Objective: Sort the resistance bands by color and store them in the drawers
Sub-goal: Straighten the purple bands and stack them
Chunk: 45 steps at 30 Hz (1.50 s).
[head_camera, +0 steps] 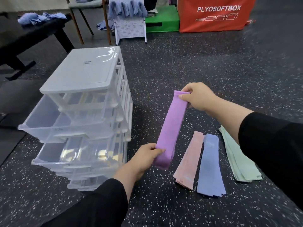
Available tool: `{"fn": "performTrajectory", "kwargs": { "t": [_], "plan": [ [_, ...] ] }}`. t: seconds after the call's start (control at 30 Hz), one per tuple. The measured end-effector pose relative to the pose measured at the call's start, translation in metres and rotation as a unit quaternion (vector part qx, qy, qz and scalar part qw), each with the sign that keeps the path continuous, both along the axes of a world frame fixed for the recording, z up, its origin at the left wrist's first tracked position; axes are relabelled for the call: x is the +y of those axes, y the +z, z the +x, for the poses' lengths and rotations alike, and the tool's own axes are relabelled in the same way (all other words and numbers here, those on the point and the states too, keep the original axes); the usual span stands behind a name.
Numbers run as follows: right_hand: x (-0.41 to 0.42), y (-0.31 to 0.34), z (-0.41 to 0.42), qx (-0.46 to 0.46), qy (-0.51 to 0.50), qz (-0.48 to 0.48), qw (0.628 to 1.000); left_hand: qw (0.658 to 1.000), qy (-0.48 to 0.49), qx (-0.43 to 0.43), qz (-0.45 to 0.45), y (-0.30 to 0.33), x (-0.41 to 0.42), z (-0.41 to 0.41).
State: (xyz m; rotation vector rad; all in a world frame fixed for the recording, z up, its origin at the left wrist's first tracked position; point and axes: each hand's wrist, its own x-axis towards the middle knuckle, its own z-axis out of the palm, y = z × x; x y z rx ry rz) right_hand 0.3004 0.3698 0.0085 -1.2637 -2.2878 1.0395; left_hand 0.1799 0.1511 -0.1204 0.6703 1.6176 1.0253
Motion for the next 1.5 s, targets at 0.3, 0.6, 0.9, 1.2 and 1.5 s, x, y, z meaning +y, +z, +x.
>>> {"fn": "performTrajectory", "kwargs": {
  "t": [0.3,0.6,0.9,1.2,1.5],
  "plan": [
    [0.026,-0.054,-0.020,-0.047,0.004,-0.049,0.998,0.995,-0.016,-0.055,-0.081,-0.053,0.006,-0.005],
    [0.039,-0.083,-0.037,-0.057,-0.016,-0.060,0.996,0.983,0.075,-0.140,-0.096,-0.067,0.020,-0.008],
    [0.042,-0.100,-0.037,-0.047,-0.018,-0.078,0.996,0.973,0.115,-0.169,-0.103,-0.075,0.034,-0.006],
    [0.044,-0.122,-0.042,-0.058,-0.009,-0.067,0.996,0.969,0.142,-0.164,-0.117,-0.083,0.047,0.000],
    [0.076,-0.161,-0.050,-0.126,-0.029,-0.075,0.989,0.976,0.136,-0.061,-0.160,-0.103,0.057,-0.002]
  ]
}}
